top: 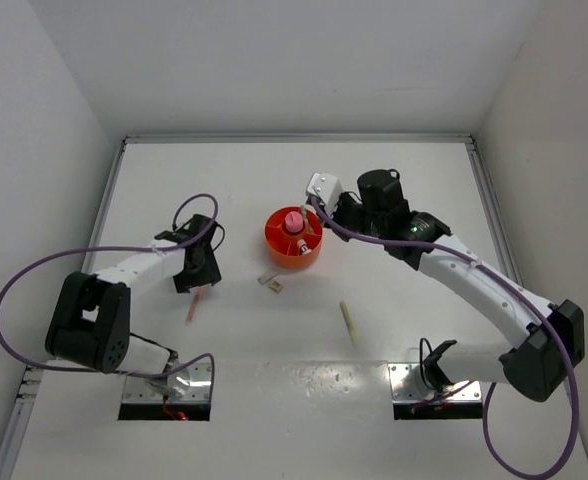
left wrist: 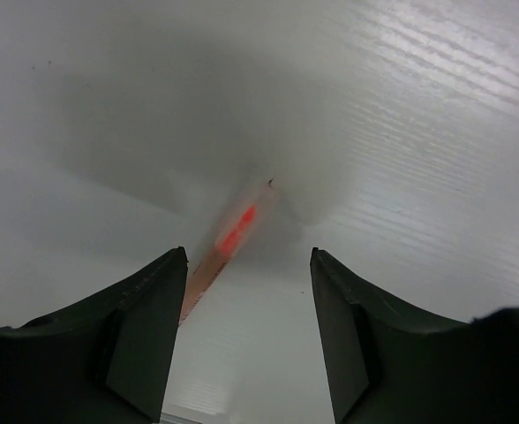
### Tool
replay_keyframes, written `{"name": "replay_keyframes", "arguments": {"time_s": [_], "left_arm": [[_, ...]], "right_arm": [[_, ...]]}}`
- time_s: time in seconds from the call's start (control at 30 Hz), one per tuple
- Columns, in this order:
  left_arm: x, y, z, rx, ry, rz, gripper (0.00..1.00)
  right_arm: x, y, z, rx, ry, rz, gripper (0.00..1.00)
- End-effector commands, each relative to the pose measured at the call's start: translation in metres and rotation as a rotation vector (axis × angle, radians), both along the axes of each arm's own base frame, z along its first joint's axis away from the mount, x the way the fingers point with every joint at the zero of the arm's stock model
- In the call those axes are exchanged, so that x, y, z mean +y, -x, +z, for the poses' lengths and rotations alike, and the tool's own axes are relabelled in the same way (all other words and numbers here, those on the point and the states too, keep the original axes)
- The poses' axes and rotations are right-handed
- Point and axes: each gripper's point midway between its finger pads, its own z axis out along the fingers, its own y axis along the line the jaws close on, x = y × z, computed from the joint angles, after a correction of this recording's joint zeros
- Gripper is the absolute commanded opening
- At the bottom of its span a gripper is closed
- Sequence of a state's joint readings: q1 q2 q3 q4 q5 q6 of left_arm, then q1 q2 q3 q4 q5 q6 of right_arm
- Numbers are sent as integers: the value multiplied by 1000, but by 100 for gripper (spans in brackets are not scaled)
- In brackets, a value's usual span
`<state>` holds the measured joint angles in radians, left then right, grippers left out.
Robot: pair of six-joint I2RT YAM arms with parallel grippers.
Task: Sort the stationery into containers
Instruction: Grab a piece of stationery with the left arm
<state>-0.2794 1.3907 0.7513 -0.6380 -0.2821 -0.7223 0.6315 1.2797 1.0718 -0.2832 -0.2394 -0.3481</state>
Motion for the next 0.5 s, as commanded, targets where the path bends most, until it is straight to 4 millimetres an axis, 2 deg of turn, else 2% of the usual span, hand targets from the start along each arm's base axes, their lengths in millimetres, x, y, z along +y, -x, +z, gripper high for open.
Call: {"name": "replay_keyframes", "arguments": {"time_s": [0.0, 0.07, 0.2, 0.33, 0.37, 0.47], "left_arm": [[0, 6, -10, 54, 13, 2, 64], [-1, 8, -15, 75, 18, 0, 64], [3, 14, -28, 137, 2, 10, 64], [1, 18, -34, 163, 7, 8, 62], [2, 19, -36, 176, 4, 8, 60], [-1, 22, -40, 194, 19, 4, 50]], "right_arm": [[3, -1, 19, -42, -60, -5, 0], [2, 0, 15, -35, -55, -5, 0], [1, 1, 18, -42, -60, -5, 2], [1, 1, 24, -58, -72, -4, 2], [1, 1, 31, -75, -84, -4, 2], [0, 2, 26, -68, -79, -4, 2]]}}
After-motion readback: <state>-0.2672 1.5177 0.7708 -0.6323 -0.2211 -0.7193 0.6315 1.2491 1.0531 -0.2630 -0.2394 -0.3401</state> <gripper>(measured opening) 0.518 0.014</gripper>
